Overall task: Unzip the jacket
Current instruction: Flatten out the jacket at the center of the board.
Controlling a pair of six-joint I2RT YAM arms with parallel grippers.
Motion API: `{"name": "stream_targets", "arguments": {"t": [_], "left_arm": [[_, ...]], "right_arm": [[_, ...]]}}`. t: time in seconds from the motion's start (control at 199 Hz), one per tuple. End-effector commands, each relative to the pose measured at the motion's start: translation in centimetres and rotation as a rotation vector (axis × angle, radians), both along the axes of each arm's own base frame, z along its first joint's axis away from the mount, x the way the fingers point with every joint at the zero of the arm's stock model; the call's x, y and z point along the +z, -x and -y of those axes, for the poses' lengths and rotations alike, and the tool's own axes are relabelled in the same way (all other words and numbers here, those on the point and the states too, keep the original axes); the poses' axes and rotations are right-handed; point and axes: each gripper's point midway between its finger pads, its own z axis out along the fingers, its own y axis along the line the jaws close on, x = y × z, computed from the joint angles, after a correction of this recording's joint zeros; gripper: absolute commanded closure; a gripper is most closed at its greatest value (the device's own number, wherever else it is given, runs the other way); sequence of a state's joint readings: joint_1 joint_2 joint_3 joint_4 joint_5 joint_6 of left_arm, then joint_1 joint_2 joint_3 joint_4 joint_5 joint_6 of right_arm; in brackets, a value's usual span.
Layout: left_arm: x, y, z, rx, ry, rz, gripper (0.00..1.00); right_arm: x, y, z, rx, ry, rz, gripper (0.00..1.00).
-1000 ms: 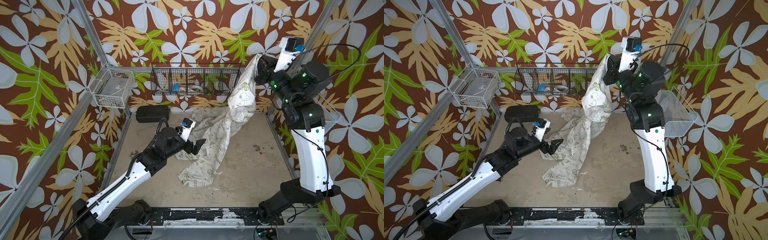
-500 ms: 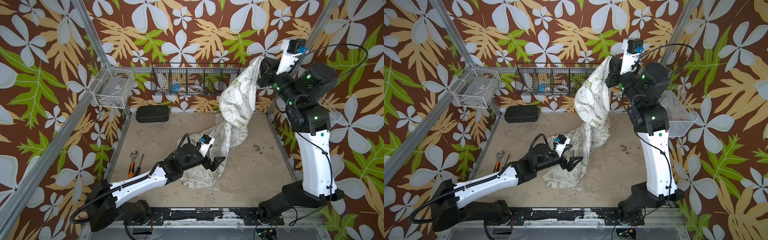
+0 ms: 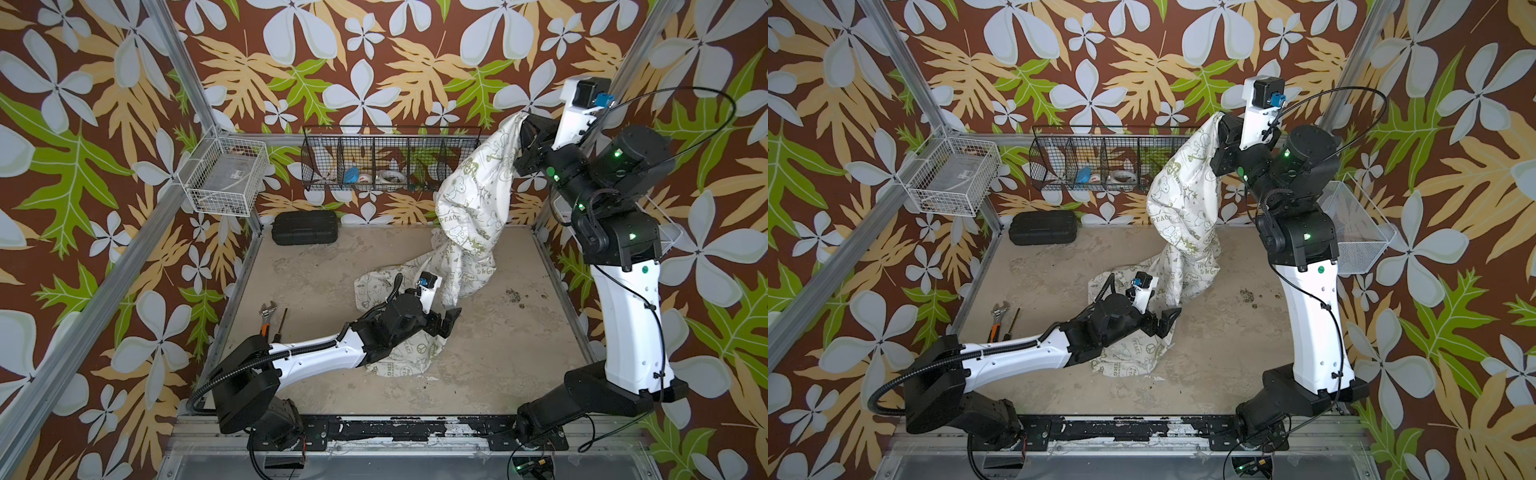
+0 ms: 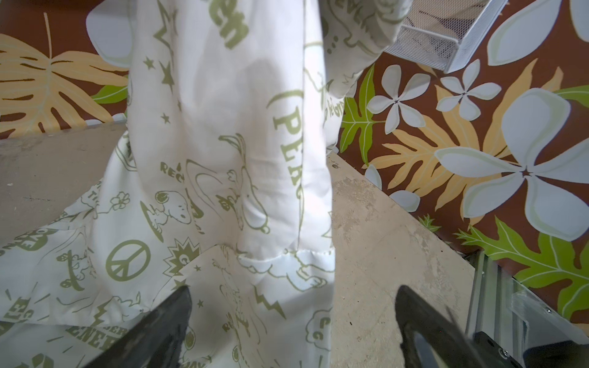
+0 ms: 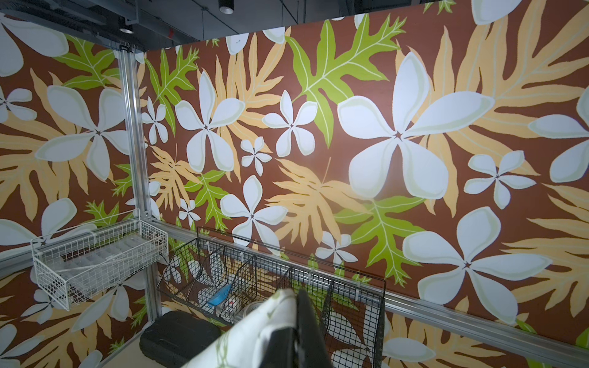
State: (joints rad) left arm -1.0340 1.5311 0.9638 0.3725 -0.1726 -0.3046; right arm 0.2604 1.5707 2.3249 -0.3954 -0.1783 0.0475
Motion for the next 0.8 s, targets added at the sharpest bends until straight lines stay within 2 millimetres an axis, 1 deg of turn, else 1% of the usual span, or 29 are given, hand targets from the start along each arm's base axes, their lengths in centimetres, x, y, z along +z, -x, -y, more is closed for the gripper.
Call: {"name": "stream_targets", "arguments": {"t": [0.0,0.045,0.115,0.155,0.191,0.221,0.236,0.241,0.291,0.321,0.376,0.416,0.471,0.501,0.531,0.602,0.702,0.747,0.797], "left_arm": [[0.2,-0.4,0.7,0.029,0.004,0.002,0.00],[-0.5,-1.0,0.9,0.067,-0.027,-0.010,0.00],[-2.1,-2.3,0.6,0.145,-0.084,-0.040,0.00],[-2.8,-2.9,0.5,0.187,-0.106,-0.050,0.03],[-3.6,-3.5,0.6,0.214,-0.133,-0.058,0.09],[-4.0,-3.9,0.9,0.227,-0.157,-0.054,0.15],[-4.4,-4.1,1.0,0.231,-0.174,-0.056,0.20],[-4.2,-4.2,1.0,0.234,-0.173,-0.053,0.22],[-4.9,-4.9,1.3,0.258,-0.212,-0.051,0.42],[-5.1,-5.3,1.3,0.272,-0.230,-0.042,0.57],[-4.8,-6.0,0.8,0.311,-0.253,-0.016,0.72],[-4.1,-6.4,0.0,0.334,-0.253,0.006,0.81],[-2.5,-6.9,-1.4,0.351,-0.242,0.040,0.89],[-1.3,-7.2,-2.5,0.364,-0.222,0.057,0.94],[-0.3,-7.7,-4.2,0.387,-0.208,0.067,1.00],[2.5,-8.9,-8.5,0.432,-0.157,0.083,1.00],[7.8,-10.1,-14.7,0.471,-0.115,0.147,1.00],[10.0,-10.5,-17.0,0.487,-0.143,0.184,1.00],[12.8,-11.0,-18.7,0.482,-0.186,0.234,1.00]], "right_arm": [[1.4,0.8,0.5,-0.019,-0.003,0.052,1.00],[1.4,0.8,0.5,-0.023,0.000,0.053,1.00],[1.4,0.8,0.5,-0.021,0.000,0.054,1.00],[1.4,0.8,0.5,-0.021,-0.001,0.053,1.00],[1.3,0.8,0.4,-0.017,-0.001,0.051,1.00],[1.3,0.8,0.4,-0.017,-0.002,0.050,1.00],[1.3,0.7,0.5,-0.019,-0.003,0.050,1.00],[1.3,0.7,0.5,-0.020,-0.004,0.050,1.00],[1.3,0.7,0.6,-0.026,-0.005,0.049,1.00],[1.3,0.8,0.7,-0.030,-0.002,0.050,1.00],[1.3,0.9,0.9,-0.043,0.004,0.052,1.00],[1.4,1.0,1.1,-0.056,0.010,0.055,1.00],[1.5,1.3,1.6,-0.082,0.018,0.064,1.00],[1.5,1.4,1.9,-0.098,0.023,0.067,1.00],[1.6,1.6,2.2,-0.115,0.030,0.072,1.00],[2.1,2.2,3.0,-0.149,0.039,0.091,1.00],[2.8,3.0,3.2,-0.154,0.053,0.125,1.00],[3.2,3.5,2.9,-0.132,0.059,0.141,1.00],[3.6,4.0,2.4,-0.098,0.067,0.160,1.00]]}}
